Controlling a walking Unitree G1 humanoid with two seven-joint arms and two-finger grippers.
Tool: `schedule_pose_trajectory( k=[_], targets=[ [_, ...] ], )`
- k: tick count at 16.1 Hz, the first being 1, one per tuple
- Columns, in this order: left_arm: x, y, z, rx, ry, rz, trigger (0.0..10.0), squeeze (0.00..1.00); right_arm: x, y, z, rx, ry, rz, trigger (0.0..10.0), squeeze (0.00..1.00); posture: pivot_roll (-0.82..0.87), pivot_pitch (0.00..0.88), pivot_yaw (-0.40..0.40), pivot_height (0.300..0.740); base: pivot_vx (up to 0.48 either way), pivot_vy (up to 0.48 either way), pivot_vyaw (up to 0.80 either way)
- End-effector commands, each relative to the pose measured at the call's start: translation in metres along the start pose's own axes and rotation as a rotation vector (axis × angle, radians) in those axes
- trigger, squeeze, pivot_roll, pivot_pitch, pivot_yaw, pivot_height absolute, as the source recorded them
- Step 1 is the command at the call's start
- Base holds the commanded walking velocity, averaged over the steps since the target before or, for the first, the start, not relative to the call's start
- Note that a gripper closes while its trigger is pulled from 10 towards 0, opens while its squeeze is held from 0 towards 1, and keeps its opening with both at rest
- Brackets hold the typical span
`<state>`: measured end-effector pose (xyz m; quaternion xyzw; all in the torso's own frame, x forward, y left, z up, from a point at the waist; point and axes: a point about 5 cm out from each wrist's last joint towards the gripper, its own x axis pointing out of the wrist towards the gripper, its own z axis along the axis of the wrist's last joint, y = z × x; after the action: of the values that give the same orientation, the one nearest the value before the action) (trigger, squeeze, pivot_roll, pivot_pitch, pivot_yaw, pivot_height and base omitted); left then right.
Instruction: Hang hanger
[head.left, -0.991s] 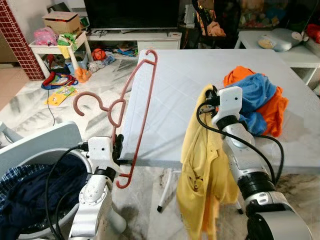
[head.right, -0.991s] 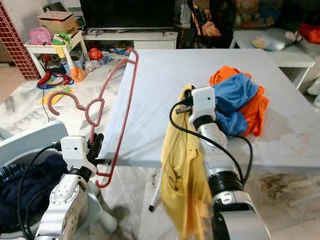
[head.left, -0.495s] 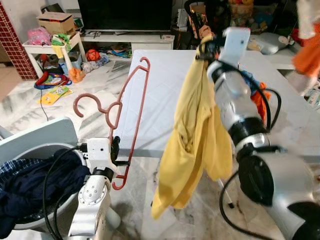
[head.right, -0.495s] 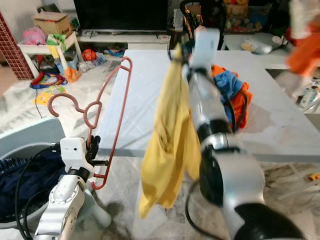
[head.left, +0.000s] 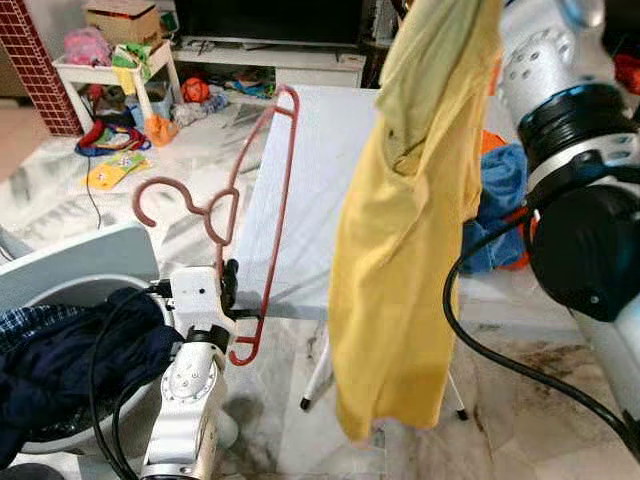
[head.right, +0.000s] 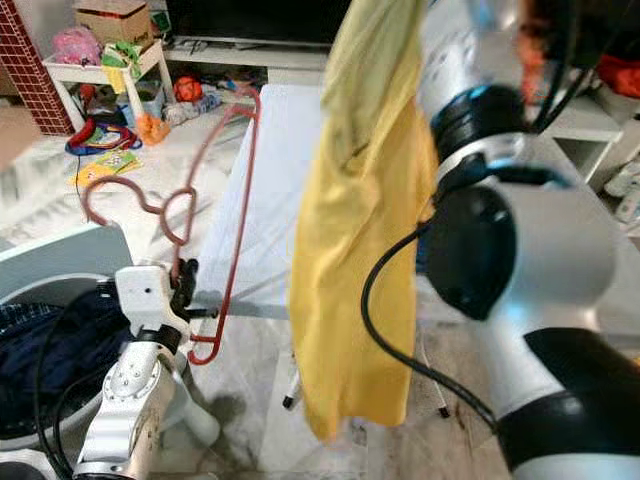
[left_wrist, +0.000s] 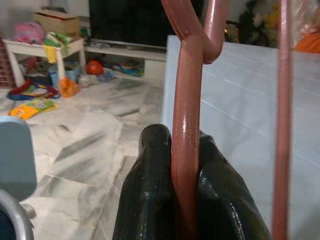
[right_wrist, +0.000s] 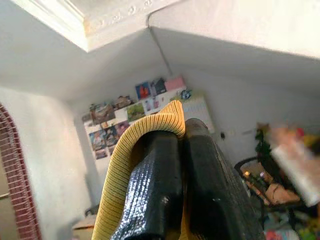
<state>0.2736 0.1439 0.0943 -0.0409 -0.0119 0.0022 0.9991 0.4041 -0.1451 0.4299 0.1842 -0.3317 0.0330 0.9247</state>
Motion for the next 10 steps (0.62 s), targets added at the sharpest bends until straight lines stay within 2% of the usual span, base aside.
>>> schedule_pose_trajectory(
  k=[1, 2, 3, 4, 5, 6, 7, 8, 10],
  targets=[
    [0.003, 0.002, 0.006, 0.024, -0.030, 0.029, 10.0, 0.00, 0.003, 0.004, 0.010, -0.018, -0.037, 0.005, 10.0, 0.00, 0.08, 0.000, -0.087, 0.740, 0.000, 0.000, 0.00],
    [0.003, 0.002, 0.006, 0.027, -0.035, 0.034, 10.0, 0.00, 0.000, 0.006, 0.002, -0.064, -0.017, 0.020, 10.0, 0.00, 0.08, 0.000, -0.089, 0.740, 0.000, 0.000, 0.00],
    [0.004, 0.001, 0.006, 0.028, -0.041, 0.040, 10.0, 0.00, -0.013, 0.009, -0.033, -0.205, 0.092, 0.077, 10.0, 0.00, 0.07, 0.000, -0.092, 0.740, 0.000, 0.000, 0.00],
    [0.004, -0.003, 0.006, 0.029, -0.043, 0.032, 10.0, 0.00, -0.035, 0.008, -0.076, -0.363, 0.251, 0.166, 10.0, 0.00, 0.07, 0.000, -0.097, 0.740, 0.000, 0.000, 0.00],
    [0.004, -0.005, 0.005, 0.028, -0.044, 0.025, 10.0, 0.00, -0.046, 0.006, -0.094, -0.421, 0.322, 0.199, 10.0, 0.00, 0.07, 0.000, -0.097, 0.740, 0.000, 0.000, 0.00],
    [0.004, -0.008, 0.005, 0.020, -0.045, 0.012, 10.0, 0.00, -0.082, -0.015, -0.137, -0.529, 0.526, 0.269, 10.0, 0.00, 0.06, 0.000, -0.100, 0.740, 0.000, 0.000, 0.00],
    [0.004, -0.009, 0.004, 0.015, -0.044, 0.009, 10.0, 0.00, -0.095, -0.027, -0.149, -0.532, 0.591, 0.283, 10.0, 0.52, 0.06, 0.000, -0.098, 0.740, 0.000, 0.000, 0.00],
    [0.004, -0.009, 0.002, 0.012, -0.039, 0.003, 10.0, 0.00, -0.104, -0.038, -0.154, -0.527, 0.642, 0.291, 10.0, 1.00, 0.05, 0.000, -0.092, 0.740, 0.000, 0.000, 0.00],
    [0.002, -0.012, -0.002, 0.014, -0.021, -0.026, 10.0, 0.00, -0.115, -0.059, -0.158, -0.532, 0.724, 0.305, 10.0, 1.00, 0.04, 0.000, -0.075, 0.740, 0.000, 0.000, 0.00]
  ],
)
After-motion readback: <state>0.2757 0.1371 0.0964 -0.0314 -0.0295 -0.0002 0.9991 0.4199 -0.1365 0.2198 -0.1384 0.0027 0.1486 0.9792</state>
